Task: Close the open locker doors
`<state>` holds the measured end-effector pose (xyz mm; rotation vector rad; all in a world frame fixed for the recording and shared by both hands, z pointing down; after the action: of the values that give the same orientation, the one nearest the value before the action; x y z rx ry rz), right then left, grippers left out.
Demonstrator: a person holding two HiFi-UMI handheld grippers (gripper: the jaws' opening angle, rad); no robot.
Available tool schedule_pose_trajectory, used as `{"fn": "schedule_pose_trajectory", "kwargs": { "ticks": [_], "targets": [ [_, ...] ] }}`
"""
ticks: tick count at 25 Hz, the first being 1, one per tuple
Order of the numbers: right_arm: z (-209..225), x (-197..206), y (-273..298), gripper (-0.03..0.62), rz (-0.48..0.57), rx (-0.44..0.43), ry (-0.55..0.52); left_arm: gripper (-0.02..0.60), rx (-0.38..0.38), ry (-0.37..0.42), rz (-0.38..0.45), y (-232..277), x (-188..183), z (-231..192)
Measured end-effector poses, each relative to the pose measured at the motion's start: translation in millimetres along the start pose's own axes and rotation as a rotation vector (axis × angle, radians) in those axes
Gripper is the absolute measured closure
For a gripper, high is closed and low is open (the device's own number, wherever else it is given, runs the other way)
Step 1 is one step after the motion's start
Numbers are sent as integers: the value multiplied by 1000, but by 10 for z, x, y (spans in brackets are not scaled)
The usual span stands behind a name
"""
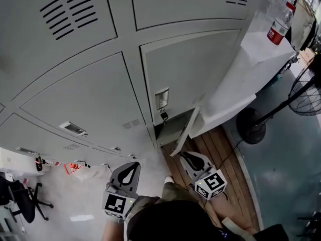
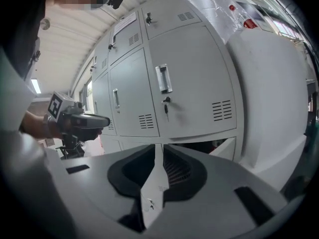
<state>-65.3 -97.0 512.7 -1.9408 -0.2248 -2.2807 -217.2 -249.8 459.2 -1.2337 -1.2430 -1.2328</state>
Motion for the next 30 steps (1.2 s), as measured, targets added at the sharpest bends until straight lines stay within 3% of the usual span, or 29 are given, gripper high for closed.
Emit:
{"fn": "schedule_pose_trajectory", "kwargs": {
  "ticks": [3,4,6,22,30],
  "targets": [
    [1757,-202,-695,537,-25,-6,22,572,-8,5,-23,1552,-45,1073],
    [2176,-228,-863,531,-35,-11,28,572,-11,6,-35,1928,-46,1333],
    [2561,-202,-996,519,-50,-21,34,572,-12,7,-50,2282,-27,1561],
    [2711,292,-839,496,-127,7,99,572,51,26,-112,2534,108,1499],
    [2612,446,-754,493,-147,10,114,572,40,34,-127,2402,120,1343]
  ]
}}
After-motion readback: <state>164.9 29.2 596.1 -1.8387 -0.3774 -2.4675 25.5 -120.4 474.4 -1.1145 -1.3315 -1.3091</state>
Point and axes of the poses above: the fingertips, and each gripper's own axes: y forward along the fingers, z to its right, x out of its underside, the point moved 5 cm from there along -y, backward along the fingers, and after that the axes turned 14 degrees about z, right-handed, at the moved point
